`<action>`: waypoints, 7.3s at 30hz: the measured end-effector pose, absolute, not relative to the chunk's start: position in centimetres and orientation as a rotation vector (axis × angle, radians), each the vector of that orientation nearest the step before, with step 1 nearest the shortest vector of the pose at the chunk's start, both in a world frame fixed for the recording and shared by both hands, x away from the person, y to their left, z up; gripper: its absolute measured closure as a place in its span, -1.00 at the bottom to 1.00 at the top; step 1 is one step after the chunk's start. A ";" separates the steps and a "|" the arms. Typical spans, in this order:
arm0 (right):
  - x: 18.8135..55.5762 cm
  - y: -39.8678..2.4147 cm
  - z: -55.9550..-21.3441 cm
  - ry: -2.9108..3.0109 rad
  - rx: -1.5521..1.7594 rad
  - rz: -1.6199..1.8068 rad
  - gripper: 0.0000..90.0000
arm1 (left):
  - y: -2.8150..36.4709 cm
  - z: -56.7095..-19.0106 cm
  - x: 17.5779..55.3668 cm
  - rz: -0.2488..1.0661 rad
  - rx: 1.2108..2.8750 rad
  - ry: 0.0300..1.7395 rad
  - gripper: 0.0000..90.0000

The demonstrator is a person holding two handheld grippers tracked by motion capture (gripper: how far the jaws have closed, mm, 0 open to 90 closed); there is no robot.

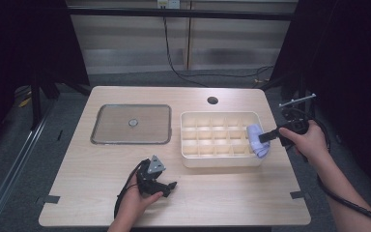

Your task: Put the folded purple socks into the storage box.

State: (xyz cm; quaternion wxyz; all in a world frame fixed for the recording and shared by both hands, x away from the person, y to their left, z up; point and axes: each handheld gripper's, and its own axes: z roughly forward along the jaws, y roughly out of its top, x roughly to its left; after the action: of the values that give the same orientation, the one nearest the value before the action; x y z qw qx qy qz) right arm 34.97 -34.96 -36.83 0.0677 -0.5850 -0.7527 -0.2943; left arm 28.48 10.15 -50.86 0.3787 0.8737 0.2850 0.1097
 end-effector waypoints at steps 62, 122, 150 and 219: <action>36.3 -33.8 -41.0 -2.442 -1.832 -0.605 0.63 | 10.2 -50.8 28.5 0.284 2.236 0.729 -0.66; 36.4 -32.5 -41.2 -2.576 -1.801 -0.488 0.63 | 10.2 -50.9 28.5 0.284 2.235 0.728 -0.66; 36.2 -31.7 -41.2 -2.630 -1.797 -0.414 0.63 | 10.2 -50.9 28.5 0.283 2.233 0.728 -0.66; 37.8 -30.8 -38.2 -2.663 -1.726 -0.355 0.47 | 10.2 -50.8 28.5 0.282 2.235 0.729 -0.66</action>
State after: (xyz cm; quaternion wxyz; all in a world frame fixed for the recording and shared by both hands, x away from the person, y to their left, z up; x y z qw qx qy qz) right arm 37.81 -30.82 -38.18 -0.0255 -0.5403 -0.8337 -0.1110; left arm 28.48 10.15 -50.85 0.3771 0.8742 0.2852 0.1101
